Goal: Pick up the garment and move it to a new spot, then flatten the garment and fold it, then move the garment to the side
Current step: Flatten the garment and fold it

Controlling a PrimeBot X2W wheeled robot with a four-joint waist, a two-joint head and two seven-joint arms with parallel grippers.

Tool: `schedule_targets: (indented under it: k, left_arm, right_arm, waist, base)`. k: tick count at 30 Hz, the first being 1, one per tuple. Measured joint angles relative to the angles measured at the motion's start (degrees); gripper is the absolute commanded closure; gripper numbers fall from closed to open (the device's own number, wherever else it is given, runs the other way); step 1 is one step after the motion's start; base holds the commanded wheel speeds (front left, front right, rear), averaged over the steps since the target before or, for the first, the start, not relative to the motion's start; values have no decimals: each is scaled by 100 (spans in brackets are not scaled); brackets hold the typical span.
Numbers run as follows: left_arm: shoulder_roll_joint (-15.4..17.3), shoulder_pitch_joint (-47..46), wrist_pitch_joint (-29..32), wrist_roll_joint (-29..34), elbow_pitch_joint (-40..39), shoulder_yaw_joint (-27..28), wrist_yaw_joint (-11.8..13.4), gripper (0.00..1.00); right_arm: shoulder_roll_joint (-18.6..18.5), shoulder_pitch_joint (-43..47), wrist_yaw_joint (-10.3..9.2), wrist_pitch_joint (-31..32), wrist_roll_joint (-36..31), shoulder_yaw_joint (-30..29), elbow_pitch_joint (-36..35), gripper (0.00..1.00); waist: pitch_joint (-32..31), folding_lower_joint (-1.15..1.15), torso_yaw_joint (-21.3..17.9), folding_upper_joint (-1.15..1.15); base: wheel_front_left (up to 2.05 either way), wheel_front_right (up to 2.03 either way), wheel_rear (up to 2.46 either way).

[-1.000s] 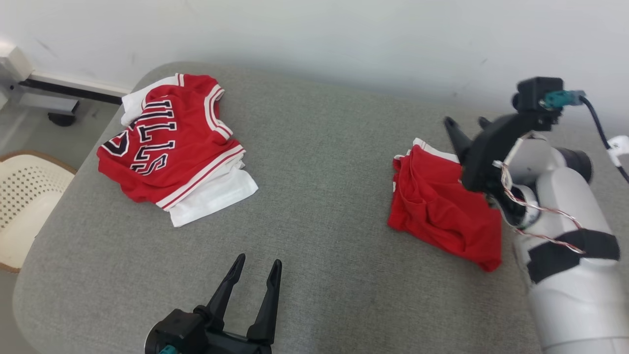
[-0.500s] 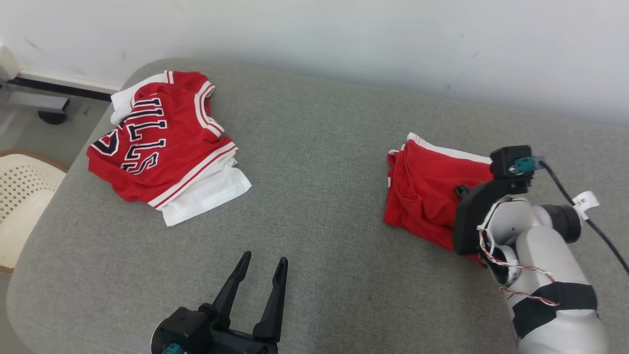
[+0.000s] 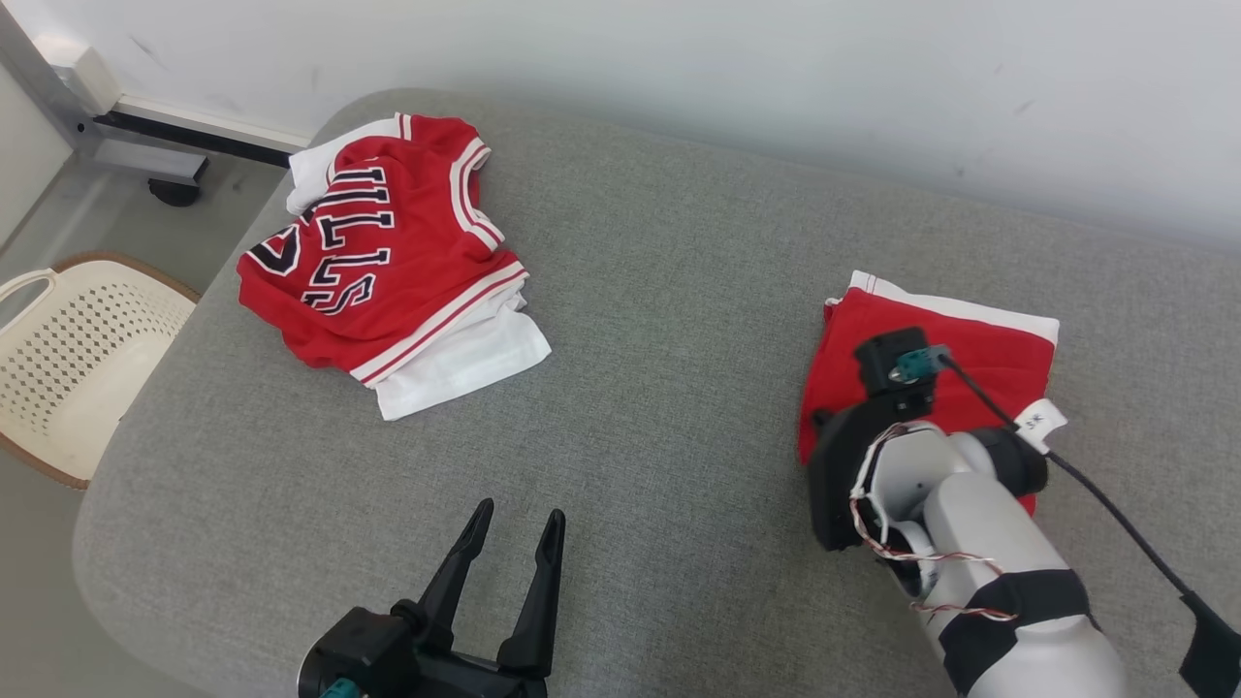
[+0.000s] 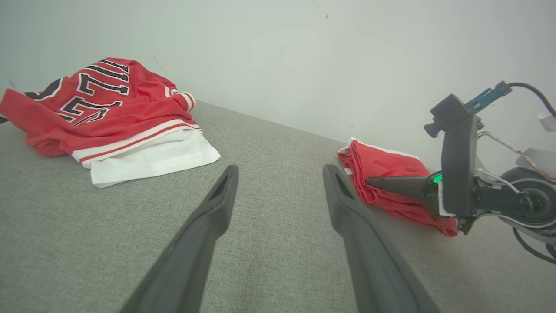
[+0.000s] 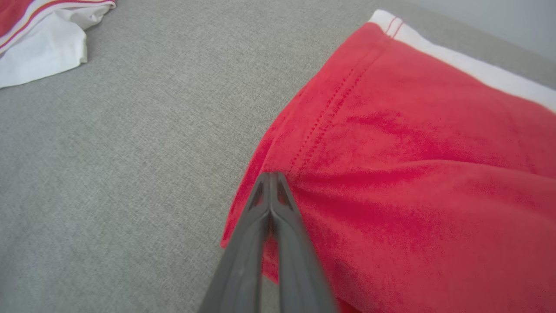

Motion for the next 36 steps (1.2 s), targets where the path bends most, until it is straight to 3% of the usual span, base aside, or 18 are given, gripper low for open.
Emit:
schedule_targets:
  k: [8,13,15,16,20,28,36]
  left_arm:
    - [-11,2,0,1,19,3,0,0]
    - [9,22,0,9,14,64,0,0]
    - [24,37,0,11,-1,99,0,0]
    - [34,51,0,14,-12,118,0,0]
    - [75,120,0,45,-78,220,1,0]
    - [77,274,0,212,-314,579,14,0]
    - [8,486,0,236,-514,1239,59,0]
  right_arm:
    - [5,35,0,30,739,995,-56,100]
    - [7,82,0,33,1101,1254,-380,100]
    - [9,116,0,29,1166,1201,-586,17]
    - [9,131,0,33,1170,1144,-693,0]
    - [8,335,0,7,1154,693,-1311,0]
    - [-1,1446,0,-367,722,-747,-2980,0]
    - [5,2706,0,-1376,433,-1604,-3965,0]
  waist:
    - [-66,0,-35,0]
    - [-137,0,-148,0]
    - [-170,0,-211,0]
    - [-187,0,-246,0]
    - [-252,-1,-406,0]
    - [-389,-1,-768,0]
    - [-525,-1,-1192,0]
  base:
    - [0,0,0]
    - [0,0,0]
    - [0,0,0]
    - [0,0,0]
    - [0,0,0]
    - [0,0,0]
    - [0,0,0]
